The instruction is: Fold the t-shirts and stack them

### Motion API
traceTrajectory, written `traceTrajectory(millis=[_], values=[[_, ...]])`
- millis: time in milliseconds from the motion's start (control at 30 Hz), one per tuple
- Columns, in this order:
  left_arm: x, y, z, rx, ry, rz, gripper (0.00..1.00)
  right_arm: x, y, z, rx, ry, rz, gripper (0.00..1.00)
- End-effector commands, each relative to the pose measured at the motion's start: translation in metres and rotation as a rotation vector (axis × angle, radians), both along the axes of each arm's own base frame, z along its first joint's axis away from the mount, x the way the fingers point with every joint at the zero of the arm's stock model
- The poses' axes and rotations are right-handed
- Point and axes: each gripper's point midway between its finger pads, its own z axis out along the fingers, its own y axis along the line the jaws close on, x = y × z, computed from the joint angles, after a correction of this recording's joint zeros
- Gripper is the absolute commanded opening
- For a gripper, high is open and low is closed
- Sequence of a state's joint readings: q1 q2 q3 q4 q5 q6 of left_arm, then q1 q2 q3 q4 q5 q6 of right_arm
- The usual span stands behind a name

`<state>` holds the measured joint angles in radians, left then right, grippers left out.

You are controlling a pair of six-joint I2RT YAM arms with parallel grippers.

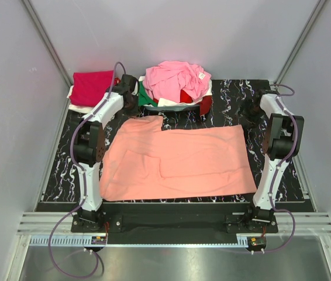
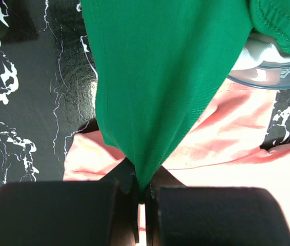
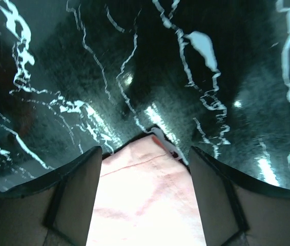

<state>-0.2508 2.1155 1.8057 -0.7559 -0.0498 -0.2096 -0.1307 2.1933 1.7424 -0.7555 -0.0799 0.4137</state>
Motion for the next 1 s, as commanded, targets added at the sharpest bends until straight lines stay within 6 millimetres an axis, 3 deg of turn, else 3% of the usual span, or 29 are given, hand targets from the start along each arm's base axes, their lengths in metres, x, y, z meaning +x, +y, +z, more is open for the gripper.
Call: traceTrajectory(millis=[0, 333, 400, 500, 533, 633, 767, 967], values=[[0.001, -0.001, 0.034, -0.019, -0.073, -0.014, 0.00, 0.004, -0.010, 0.006, -0.073, 0.004, 0.004, 0.74], [0.001, -0.004, 0.033, -0.039, -0.078, -0.008, 0.00, -0.012, 0.023, -0.023, -0.051, 0.051, 0.064, 0.64], [-0.001, -0.004, 0.032, -0.043, -0.076, -0.007, 0.00, -0.012, 0.025, -0.027, -0.054, 0.062, 0.070, 0.57], [-0.002, -0.002, 0.033, -0.037, -0.077, -0.005, 0.00, -0.011, 0.025, -0.029, -0.056, 0.067, 0.068, 0.38], [-0.003, -0.002, 0.034, -0.036, -0.078, -0.004, 0.00, -0.012, 0.024, -0.030, -0.059, 0.069, 0.069, 0.28], [-0.002, 0.001, 0.040, -0.035, -0.089, -0.002, 0.00, -0.011, 0.022, -0.029, -0.073, 0.071, 0.073, 0.15], [-0.001, 0.008, 0.053, -0.022, -0.104, 0.005, 0.00, -0.008, 0.015, -0.019, -0.108, 0.070, 0.074, 0.00], [-0.016, 0.018, 0.081, -0.020, -0.134, 0.014, 0.00, -0.006, 0.013, 0.015, -0.131, 0.014, 0.076, 0.00]])
